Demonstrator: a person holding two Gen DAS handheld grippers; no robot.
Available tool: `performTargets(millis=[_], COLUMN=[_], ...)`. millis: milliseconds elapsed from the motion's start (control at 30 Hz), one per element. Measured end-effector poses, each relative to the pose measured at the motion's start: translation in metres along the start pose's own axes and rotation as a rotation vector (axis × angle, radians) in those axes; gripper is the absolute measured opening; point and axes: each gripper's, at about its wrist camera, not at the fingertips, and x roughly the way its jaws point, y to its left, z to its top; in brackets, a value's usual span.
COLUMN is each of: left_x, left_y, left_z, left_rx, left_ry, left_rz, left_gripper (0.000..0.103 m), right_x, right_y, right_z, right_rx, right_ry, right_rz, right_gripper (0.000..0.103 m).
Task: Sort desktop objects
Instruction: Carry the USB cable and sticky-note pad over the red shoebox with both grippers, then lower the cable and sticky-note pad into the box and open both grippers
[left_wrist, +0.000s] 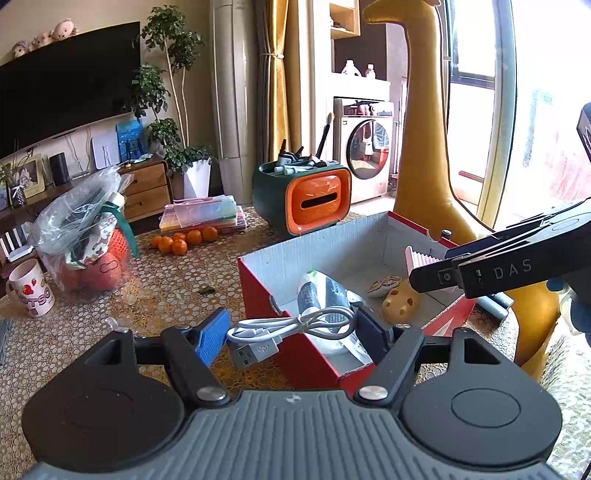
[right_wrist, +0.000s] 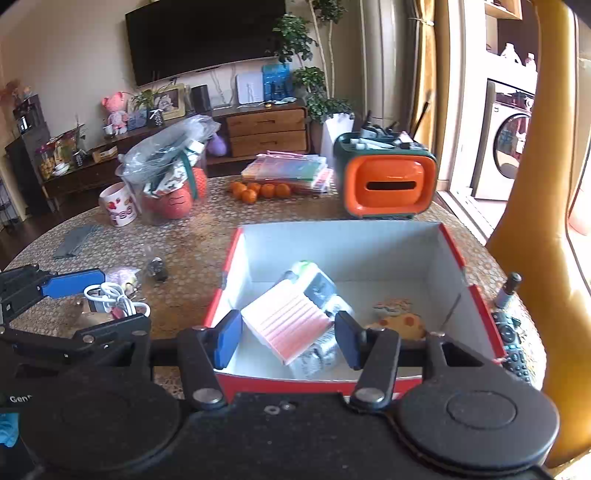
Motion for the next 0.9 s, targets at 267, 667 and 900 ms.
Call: performTargets(millis=[267, 667, 900], left_x=[0.035, 0.105, 0.141], left_y=[-0.02, -0.041, -0.052], left_z=[0.016, 0.035, 0.033], left_rx=[0.043, 0.148, 0.209], left_ry=[0.022, 0.112, 0.196], left_rz=[-0.06, -0.127, -0.156], left_gripper=[0.074, 0.074, 0.074], right_x=[0.001, 0.036, 0.064], right_y=[-0.035, -0.069, -0.079], right_z=[0.003, 0.006, 0.004], right_rx=[0.024, 0.012, -0.03], right_ry=[-0.01, 0.05, 0.125], right_rz=[-0.038, -0.084, -0.09], right_gripper=[0.054, 0.054, 0.055])
